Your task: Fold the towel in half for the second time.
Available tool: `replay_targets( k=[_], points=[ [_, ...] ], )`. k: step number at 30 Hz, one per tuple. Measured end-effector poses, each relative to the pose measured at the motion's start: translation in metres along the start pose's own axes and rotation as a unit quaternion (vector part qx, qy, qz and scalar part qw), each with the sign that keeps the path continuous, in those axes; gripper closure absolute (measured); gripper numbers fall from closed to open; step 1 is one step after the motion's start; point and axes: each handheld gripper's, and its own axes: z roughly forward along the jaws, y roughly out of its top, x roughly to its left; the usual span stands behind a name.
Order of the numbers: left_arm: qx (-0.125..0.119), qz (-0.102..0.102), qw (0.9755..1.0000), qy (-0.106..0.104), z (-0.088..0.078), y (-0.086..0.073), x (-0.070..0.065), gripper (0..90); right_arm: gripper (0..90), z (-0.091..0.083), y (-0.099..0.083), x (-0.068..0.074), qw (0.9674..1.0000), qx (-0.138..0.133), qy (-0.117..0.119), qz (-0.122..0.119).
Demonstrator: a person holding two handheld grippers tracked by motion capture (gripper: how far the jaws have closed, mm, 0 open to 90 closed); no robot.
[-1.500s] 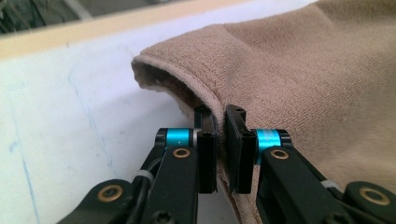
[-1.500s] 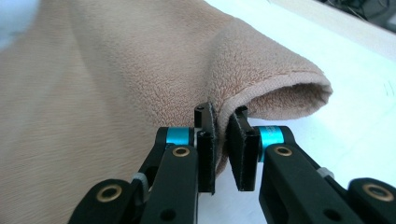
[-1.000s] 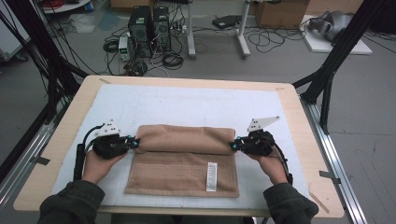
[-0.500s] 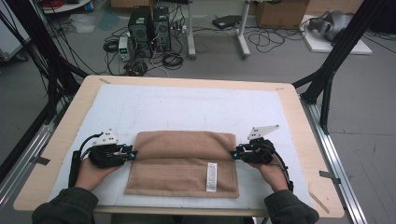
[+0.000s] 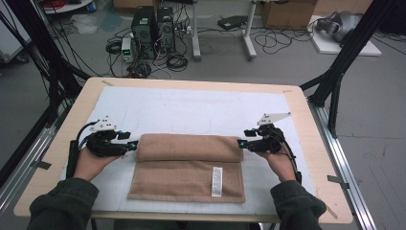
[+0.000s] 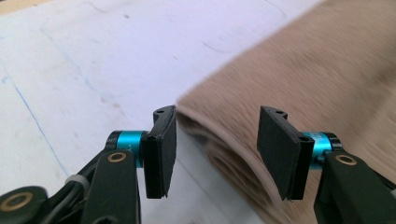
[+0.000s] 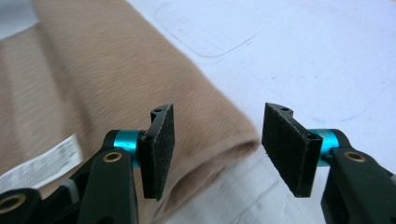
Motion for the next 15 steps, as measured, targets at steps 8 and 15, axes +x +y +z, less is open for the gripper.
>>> replay_targets(
  k=[8,15],
  points=[
    [0.028,-0.065,0.9975,0.004,0.054,0.001,0.018,43.9,41.0,0.038,0.008,-0.019,0.999,0.041,0.004,0.019],
    [0.052,-0.053,0.9965,-0.04,0.06,-0.004,0.019,77.3,72.5,0.05,-0.002,-0.023,0.9907,0.056,0.113,0.05]
  ],
)
